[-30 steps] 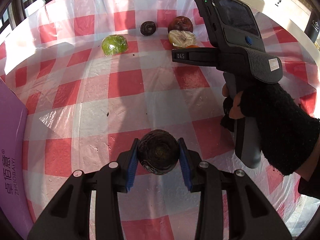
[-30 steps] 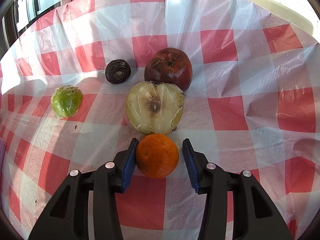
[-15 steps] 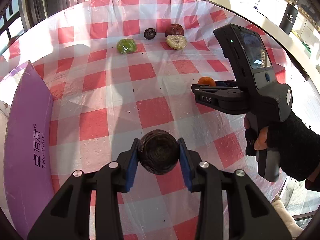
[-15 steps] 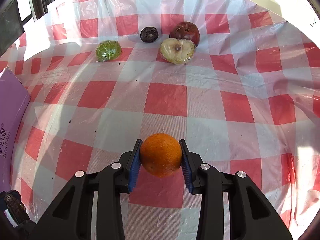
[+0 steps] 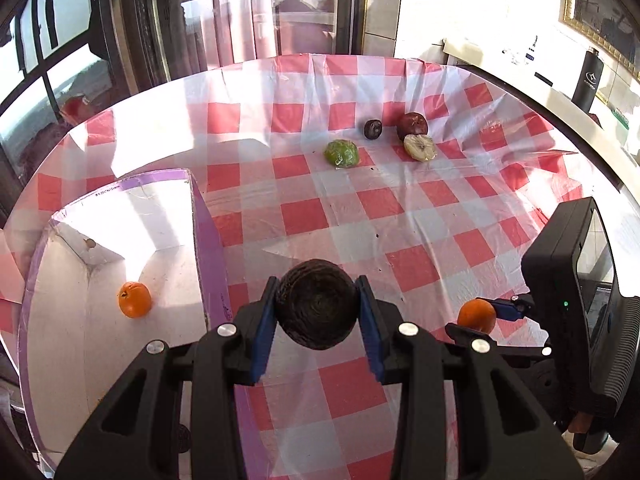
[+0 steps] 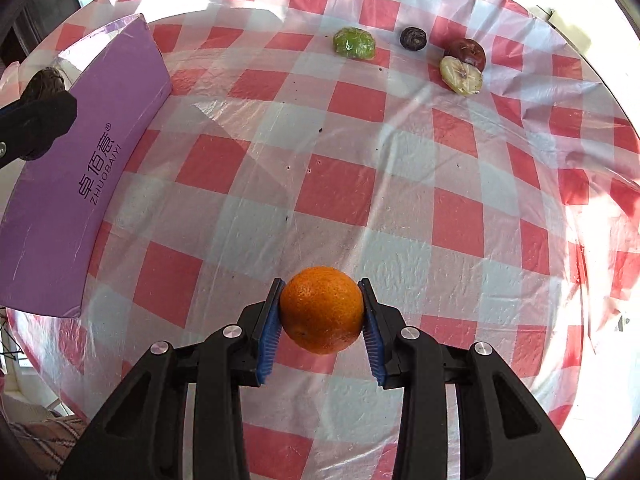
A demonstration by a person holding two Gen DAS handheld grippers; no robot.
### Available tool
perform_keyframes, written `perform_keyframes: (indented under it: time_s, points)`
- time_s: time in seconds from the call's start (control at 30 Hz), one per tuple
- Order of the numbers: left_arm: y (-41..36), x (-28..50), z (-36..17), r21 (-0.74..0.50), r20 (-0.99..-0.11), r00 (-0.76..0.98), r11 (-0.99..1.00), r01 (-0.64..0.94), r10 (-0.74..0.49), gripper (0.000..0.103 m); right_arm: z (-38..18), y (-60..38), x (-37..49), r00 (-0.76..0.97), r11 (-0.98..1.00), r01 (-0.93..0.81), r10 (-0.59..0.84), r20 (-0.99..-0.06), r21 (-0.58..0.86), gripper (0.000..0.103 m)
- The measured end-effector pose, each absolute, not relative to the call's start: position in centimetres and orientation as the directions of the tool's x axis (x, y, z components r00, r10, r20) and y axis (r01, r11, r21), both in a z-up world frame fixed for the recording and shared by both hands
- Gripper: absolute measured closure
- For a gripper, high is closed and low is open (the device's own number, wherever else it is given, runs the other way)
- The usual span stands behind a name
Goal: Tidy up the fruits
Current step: 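Carry the mangosteen and orange into the white box and open both tools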
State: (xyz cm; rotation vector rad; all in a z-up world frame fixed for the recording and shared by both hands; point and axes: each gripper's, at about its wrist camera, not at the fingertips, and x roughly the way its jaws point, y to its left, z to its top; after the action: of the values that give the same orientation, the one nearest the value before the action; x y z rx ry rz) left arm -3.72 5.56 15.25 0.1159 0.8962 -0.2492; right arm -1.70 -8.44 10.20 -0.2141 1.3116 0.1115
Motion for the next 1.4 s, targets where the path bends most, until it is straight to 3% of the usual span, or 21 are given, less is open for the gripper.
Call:
perform_keyframes:
  time_s: [0.37,1.03,1.4]
  points:
    - [12.6,-4.0,15.3,0.009,-0.795,0.596,0.981,0.196,-0.112,0.065,12.7,-1.3,-2.4,0.333,0.909,-0.354,-0.094,-0.938,-0.218,0.067]
    - [19.4,-4.9,14.2,0.020,-0.810,0.579,0.983,0.182,-0.090,0.065,13.6,5.3,-2.7,0.373,0.880,-0.394,-0.113,-0.921,-0.267,0.067]
    - [24.6,-4.9,12.2,0.018,-0.856,0.514,0.990,0.140,-0.057,0.065,15.1,10.7,-2.3,0.456,0.849,-0.451,-0.046,-0.889,-0.276,0.067]
